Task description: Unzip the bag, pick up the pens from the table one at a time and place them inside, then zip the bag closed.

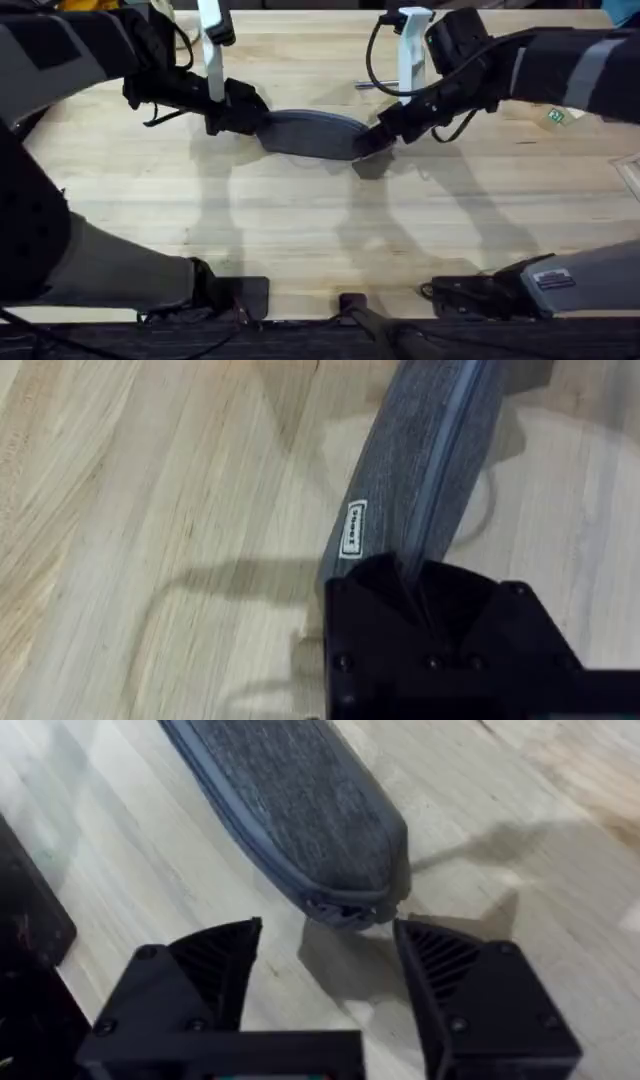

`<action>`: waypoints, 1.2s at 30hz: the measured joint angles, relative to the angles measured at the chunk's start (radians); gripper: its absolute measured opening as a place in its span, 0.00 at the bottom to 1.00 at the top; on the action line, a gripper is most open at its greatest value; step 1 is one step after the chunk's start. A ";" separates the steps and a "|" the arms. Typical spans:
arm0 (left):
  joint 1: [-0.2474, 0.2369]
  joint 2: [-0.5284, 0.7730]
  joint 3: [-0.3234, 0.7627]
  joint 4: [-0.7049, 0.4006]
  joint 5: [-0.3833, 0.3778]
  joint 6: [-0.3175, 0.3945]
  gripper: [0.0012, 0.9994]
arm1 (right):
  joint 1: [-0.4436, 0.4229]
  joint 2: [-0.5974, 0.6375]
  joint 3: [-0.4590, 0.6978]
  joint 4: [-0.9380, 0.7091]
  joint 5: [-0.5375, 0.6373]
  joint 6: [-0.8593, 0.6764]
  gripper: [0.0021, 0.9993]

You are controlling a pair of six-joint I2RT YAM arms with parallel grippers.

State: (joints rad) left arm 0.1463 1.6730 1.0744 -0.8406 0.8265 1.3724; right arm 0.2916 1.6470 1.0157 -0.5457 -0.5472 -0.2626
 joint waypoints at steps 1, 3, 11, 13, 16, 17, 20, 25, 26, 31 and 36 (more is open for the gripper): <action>0.000 0.000 0.000 0.000 0.000 0.000 0.04 | 0.000 0.000 0.000 0.000 0.000 0.000 0.82; 0.000 0.000 0.000 0.000 0.000 0.000 0.04 | 0.000 0.000 0.001 0.001 0.000 0.000 0.74; 0.000 0.000 0.000 0.000 0.000 0.000 0.04 | 0.000 0.000 0.001 0.026 0.001 -0.001 0.34; 0.000 0.000 0.000 0.000 0.000 0.000 0.04 | 0.000 0.000 0.001 0.032 0.000 0.000 0.25; 0.000 0.000 0.000 0.001 0.000 0.000 0.04 | 0.001 0.000 0.001 0.045 -0.001 -0.002 0.12; 0.000 0.000 0.000 0.001 0.000 0.000 0.04 | 0.001 0.000 0.001 0.046 -0.001 -0.001 0.08; 0.000 0.000 0.000 0.002 0.000 0.000 0.04 | 0.001 0.000 0.001 0.048 0.000 -0.004 0.03; 0.000 0.000 0.000 0.002 0.000 0.000 0.04 | 0.000 0.000 0.001 0.049 0.000 -0.004 0.03; 0.000 0.000 0.000 0.002 0.000 0.000 0.04 | 0.000 0.000 0.001 0.049 -0.001 -0.004 0.03; -0.001 0.000 0.000 0.002 0.000 0.000 0.04 | -0.015 -0.007 0.001 0.048 -0.011 -0.004 0.03; -0.005 0.000 0.000 0.000 0.005 0.000 0.04 | -0.031 -0.070 0.001 0.046 -0.006 -0.004 0.03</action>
State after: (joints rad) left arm 0.1417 1.6730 1.0744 -0.8402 0.8311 1.3721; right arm 0.2611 1.5773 1.0164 -0.4996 -0.5529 -0.2668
